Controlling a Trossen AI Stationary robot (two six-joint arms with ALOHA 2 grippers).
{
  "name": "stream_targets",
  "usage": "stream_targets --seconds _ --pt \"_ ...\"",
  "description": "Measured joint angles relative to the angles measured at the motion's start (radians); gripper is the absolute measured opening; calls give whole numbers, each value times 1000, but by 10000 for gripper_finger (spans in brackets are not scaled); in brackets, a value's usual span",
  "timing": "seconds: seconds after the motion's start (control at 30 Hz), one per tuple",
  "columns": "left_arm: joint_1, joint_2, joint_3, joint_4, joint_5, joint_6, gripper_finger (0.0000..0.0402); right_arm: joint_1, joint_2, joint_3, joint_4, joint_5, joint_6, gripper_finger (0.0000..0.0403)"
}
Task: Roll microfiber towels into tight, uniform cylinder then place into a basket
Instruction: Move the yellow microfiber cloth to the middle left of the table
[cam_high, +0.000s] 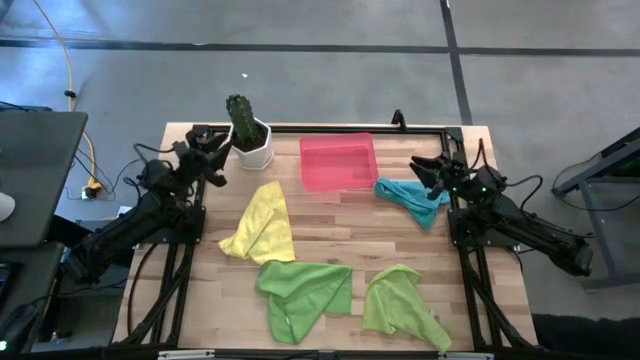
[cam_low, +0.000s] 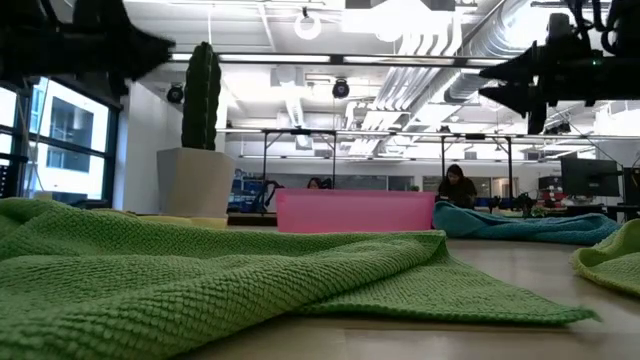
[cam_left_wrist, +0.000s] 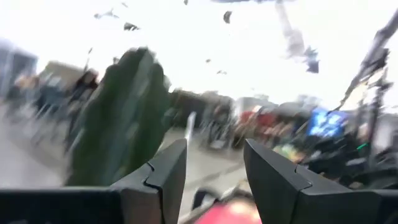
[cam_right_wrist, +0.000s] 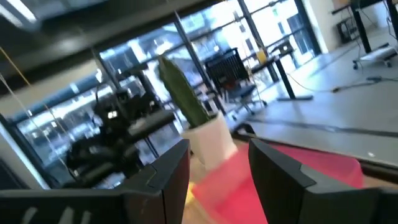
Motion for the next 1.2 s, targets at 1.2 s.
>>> stream_targets --seconds 1.2 --pt "-513 613 502 -229 31 179 149 194 567 515 -86 -108 -203 157"
